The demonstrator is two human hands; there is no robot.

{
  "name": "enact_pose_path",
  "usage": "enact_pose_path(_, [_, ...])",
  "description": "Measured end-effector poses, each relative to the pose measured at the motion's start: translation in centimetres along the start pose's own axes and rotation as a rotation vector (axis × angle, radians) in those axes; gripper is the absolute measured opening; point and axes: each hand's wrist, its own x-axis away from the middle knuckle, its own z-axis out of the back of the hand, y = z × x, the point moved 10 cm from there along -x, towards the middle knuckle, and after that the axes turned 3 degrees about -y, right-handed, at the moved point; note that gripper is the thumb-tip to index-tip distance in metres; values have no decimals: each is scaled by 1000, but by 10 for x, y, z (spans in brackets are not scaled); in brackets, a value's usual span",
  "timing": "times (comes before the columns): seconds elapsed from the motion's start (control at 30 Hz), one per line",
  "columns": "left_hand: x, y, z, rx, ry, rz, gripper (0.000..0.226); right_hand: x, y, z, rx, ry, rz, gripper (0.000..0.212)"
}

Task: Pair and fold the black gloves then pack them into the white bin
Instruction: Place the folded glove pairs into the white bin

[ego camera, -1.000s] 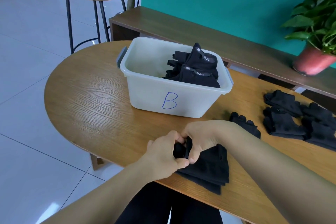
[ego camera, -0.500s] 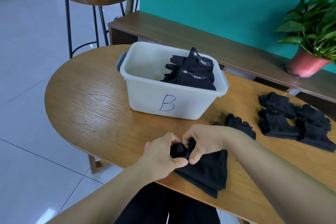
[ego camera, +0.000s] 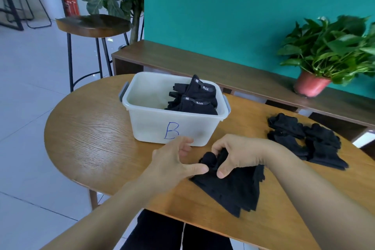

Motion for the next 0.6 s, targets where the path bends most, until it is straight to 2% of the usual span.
enact_pose_path(0.07, [-3,15,15,31,59,-39,93,13,0,13,-6,29,-6,21])
enact_pose_path(0.2, [-14,43,74,-41,327,-75,89,42,-1,49,-13,113,-12,23])
enact_pose_path(0.33, [-23,41,135,-299,660,77,94,62,1,81,-6,187,-16,24])
enact_pose_path(0.4, [-30,26,145,-345,692,186,105,71,5,95,-16,224,-21,26])
enact_pose_path(0.6, [-50,-14,140,-299,633,384,136,90,17,131,-50,303,-46,27])
